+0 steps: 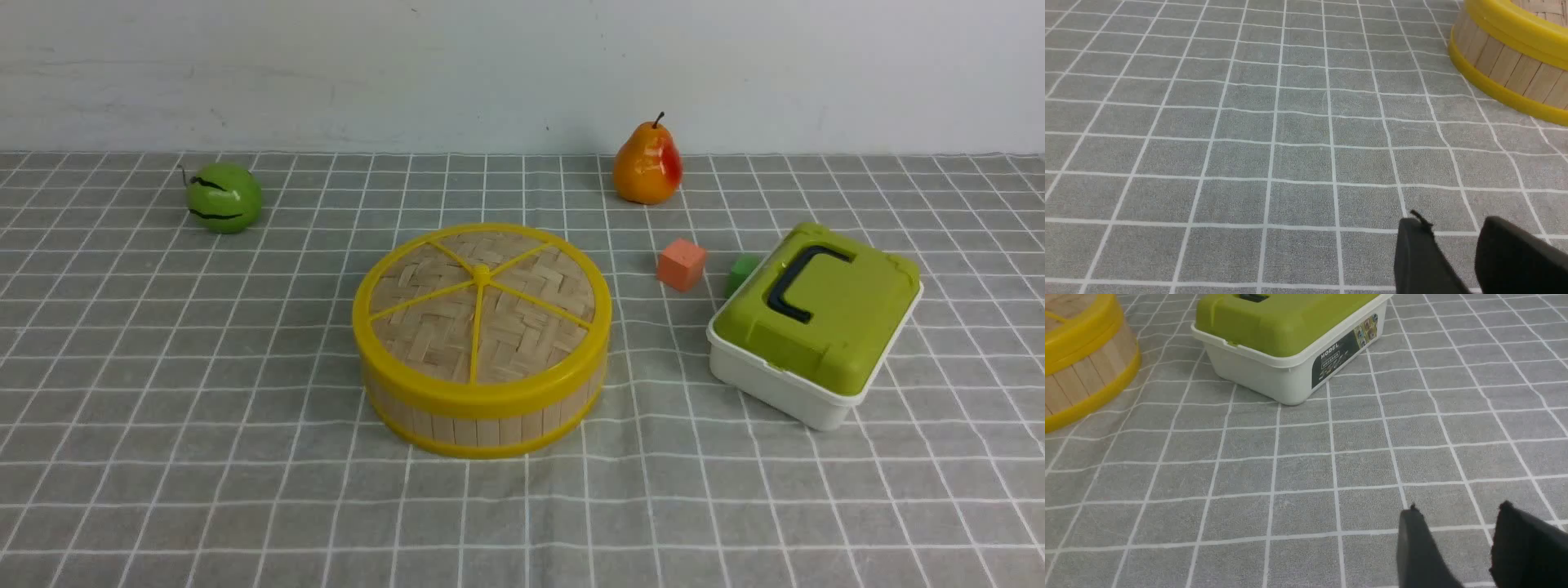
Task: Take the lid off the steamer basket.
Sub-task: Use the left arm to lift the lid of the steamer
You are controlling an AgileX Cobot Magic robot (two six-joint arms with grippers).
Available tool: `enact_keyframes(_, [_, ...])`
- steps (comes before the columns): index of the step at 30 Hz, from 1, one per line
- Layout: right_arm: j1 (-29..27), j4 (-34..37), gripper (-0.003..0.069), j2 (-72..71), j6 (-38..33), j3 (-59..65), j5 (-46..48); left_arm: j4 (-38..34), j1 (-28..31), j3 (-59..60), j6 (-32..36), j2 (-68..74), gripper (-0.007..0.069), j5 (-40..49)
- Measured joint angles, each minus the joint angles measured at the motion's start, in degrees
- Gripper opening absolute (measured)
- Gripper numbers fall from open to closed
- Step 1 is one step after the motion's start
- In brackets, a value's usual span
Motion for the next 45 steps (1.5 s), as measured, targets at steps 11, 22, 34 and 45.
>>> enact_keyframes(11, [0.0, 0.0, 0.0241, 0.0, 0.0, 0.0, 0.0, 0.0, 0.0, 0.0, 0.0, 0.0, 0.0224, 0.0])
enact_keyframes(22, [0.0, 0.0, 0.0241, 0.0, 0.0, 0.0, 0.0, 0.0, 0.0, 0.0, 0.0, 0.0, 0.0237, 0.0])
enact_keyframes(34, [0.0, 0.0, 0.0241, 0.0, 0.0, 0.0, 0.0, 0.0, 0.0, 0.0, 0.0, 0.0, 0.0237, 0.0])
enact_keyframes(45, [0.0, 0.0, 0.0241, 0.0, 0.0, 0.0, 0.0, 0.0, 0.0, 0.0, 0.0, 0.0, 0.0238, -1.11])
